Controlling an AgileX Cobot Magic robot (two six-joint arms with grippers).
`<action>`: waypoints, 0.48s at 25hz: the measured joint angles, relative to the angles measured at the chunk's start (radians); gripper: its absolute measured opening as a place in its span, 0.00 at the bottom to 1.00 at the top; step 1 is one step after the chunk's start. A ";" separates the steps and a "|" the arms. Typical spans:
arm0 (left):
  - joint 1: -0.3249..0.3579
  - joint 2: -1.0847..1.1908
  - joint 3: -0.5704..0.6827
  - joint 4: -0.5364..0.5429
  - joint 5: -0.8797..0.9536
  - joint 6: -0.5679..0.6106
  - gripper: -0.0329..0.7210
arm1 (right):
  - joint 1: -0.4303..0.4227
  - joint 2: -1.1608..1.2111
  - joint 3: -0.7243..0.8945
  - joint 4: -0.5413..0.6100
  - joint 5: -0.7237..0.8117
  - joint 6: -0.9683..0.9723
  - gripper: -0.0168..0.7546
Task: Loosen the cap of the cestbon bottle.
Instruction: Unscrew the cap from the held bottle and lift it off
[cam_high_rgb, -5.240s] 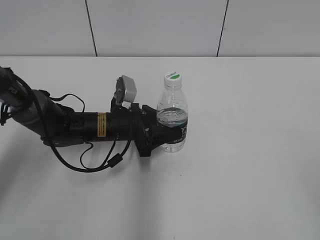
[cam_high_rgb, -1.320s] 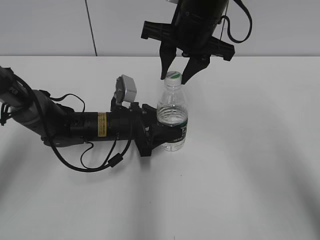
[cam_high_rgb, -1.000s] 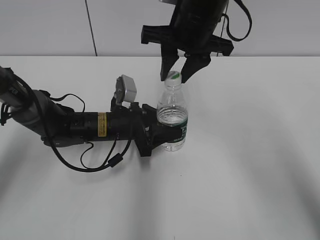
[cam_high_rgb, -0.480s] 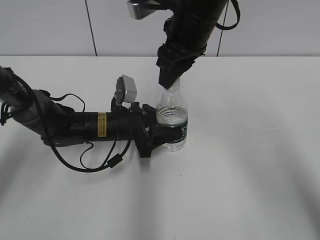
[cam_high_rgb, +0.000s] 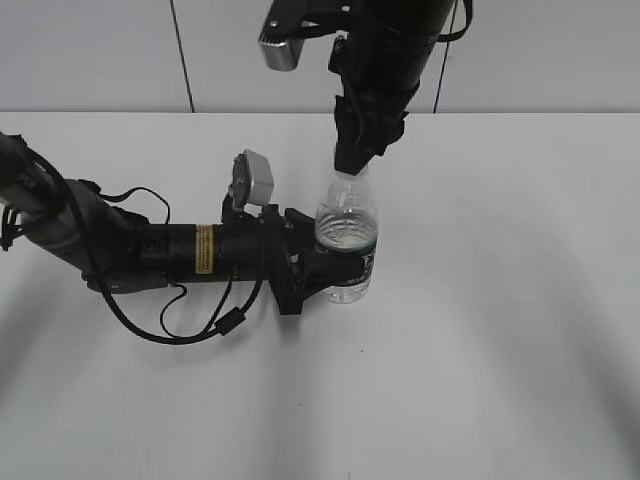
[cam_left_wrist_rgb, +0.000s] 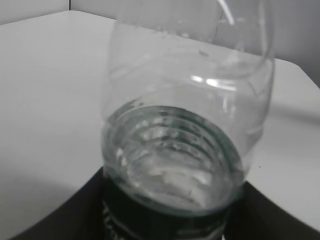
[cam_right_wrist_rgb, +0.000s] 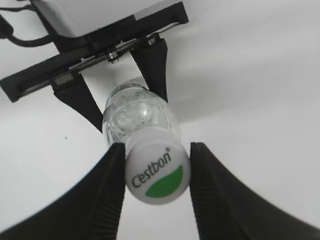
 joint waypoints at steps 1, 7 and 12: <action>0.000 0.000 0.000 0.000 0.000 -0.001 0.55 | 0.000 0.000 0.000 0.012 0.000 -0.046 0.42; 0.002 0.000 0.000 0.010 -0.004 0.001 0.55 | -0.001 0.000 0.000 0.096 0.000 -0.350 0.42; 0.002 0.000 0.000 0.010 -0.005 0.002 0.54 | -0.002 0.000 0.000 0.106 0.000 -0.496 0.42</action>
